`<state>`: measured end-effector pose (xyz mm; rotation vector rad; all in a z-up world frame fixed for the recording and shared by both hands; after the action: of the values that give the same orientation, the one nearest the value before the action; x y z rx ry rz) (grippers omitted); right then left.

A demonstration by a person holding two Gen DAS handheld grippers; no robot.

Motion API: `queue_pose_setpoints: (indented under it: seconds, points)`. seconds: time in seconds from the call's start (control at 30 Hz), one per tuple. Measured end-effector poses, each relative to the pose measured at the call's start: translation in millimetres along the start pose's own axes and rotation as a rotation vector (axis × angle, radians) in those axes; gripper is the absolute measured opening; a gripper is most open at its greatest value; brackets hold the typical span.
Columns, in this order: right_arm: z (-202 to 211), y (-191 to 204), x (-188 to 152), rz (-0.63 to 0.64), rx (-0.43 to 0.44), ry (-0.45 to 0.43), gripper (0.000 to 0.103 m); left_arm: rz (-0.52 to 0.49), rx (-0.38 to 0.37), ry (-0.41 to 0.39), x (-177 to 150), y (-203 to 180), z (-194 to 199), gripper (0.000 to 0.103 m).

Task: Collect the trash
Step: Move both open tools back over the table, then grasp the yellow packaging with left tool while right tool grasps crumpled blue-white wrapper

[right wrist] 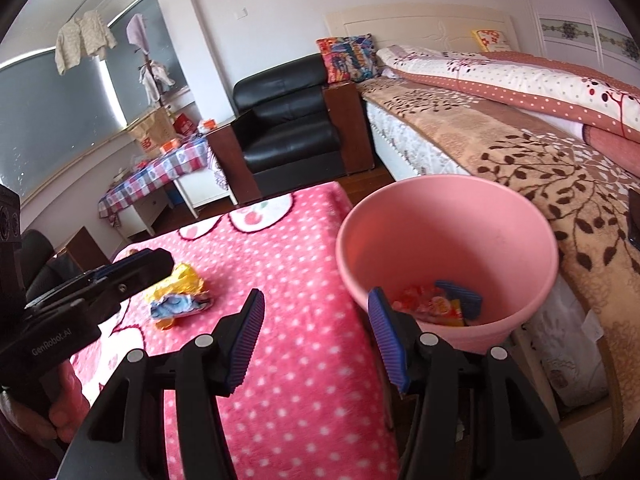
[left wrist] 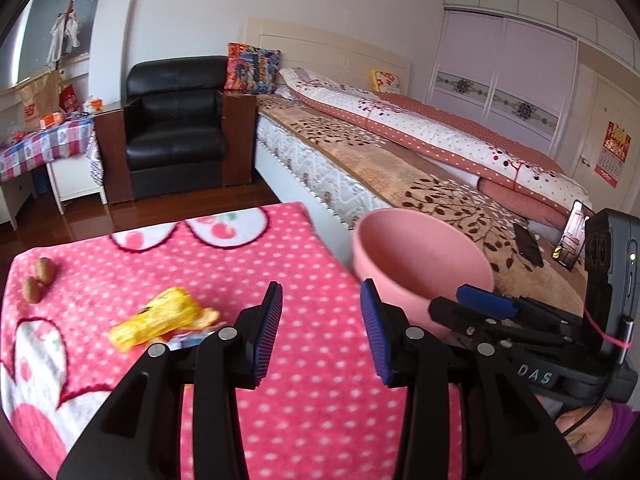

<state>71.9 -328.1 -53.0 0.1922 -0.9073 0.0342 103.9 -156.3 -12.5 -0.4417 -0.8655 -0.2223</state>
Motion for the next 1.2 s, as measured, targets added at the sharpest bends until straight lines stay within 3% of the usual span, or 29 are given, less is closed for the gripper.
queue_pose_setpoints:
  seconds: [0.43, 0.67, 0.9, 1.07, 1.1, 1.13, 1.2]
  points:
    - [-30, 47, 3, 0.053, 0.117, 0.068, 0.054, 0.141, 0.236, -0.036, -10, 125, 35, 0.041]
    - [-46, 80, 3, 0.096, 0.207, 0.105, 0.054, 0.175, 0.217, 0.030, -5, 153, 8, 0.041]
    - [-64, 106, -4, 0.103, 0.280, 0.176, 0.057, 0.031, 0.178, 0.089, -7, 144, -26, 0.041]
    - [-79, 120, -5, 0.082, 0.323, 0.220, 0.059, 0.006, 0.168, 0.125, -15, 148, -46, 0.041]
    - [-82, 122, -5, 0.078, 0.328, 0.228, 0.059, 0.009, 0.165, 0.127, -16, 149, -47, 0.038]
    - [-85, 123, -5, 0.072, 0.334, 0.236, 0.059, 0.013, 0.159, 0.130, -18, 150, -47, 0.021]
    - [-92, 128, -5, 0.057, 0.346, 0.252, 0.059, 0.031, 0.154, 0.134, -18, 153, -47, 0.012]
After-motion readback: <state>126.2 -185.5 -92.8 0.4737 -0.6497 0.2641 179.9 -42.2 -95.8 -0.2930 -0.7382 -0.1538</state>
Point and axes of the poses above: each gripper's, at about its wrist camera, not at the fingertips, and z roughly against the way its jaws point, y to its left, x to its top, the point moved 4 cm from there along -z, roughly the way its jaws point, and after that the axes turned 10 degrees about z, right-handed, at the moved point
